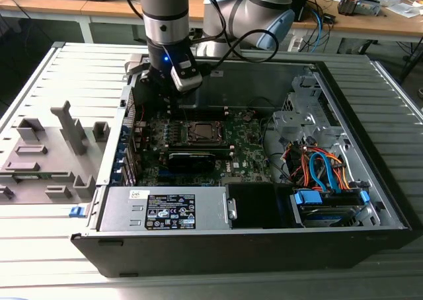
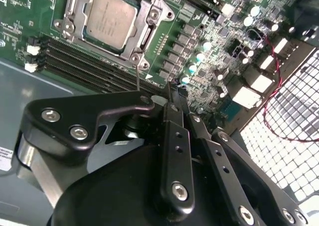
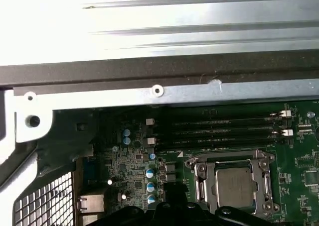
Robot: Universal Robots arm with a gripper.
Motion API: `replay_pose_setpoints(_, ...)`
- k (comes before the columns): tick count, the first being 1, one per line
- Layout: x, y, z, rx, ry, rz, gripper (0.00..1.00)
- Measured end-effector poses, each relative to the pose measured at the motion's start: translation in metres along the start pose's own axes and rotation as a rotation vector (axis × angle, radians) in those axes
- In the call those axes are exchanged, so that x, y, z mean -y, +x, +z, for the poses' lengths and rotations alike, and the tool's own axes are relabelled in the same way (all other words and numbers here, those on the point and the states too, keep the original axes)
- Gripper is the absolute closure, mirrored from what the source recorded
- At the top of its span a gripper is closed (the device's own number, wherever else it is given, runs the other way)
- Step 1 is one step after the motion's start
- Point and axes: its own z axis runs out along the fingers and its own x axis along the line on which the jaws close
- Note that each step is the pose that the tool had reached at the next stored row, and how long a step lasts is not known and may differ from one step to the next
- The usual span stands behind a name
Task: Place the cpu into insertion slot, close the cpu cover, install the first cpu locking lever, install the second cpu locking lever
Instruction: 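Install the first cpu locking lever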
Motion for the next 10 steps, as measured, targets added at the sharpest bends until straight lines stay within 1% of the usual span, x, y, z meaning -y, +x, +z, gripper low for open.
replay_pose_setpoints(1, -0.0012, 0.0, 0.0001, 0.0, -0.0003, 0.0, 0.89)
replay_pose_setpoints(4, -0.0085, 0.0005, 0.0004, -0.0001, -0.0005, -0.001, 0.89)
replay_pose_setpoints(7, -0.0137, 0.0008, 0.0008, -0.0002, -0.0005, -0.003, 0.89)
replay_pose_setpoints(10, -0.0141, 0.0008, 0.0011, -0.0002, -0.0006, -0.003, 0.89)
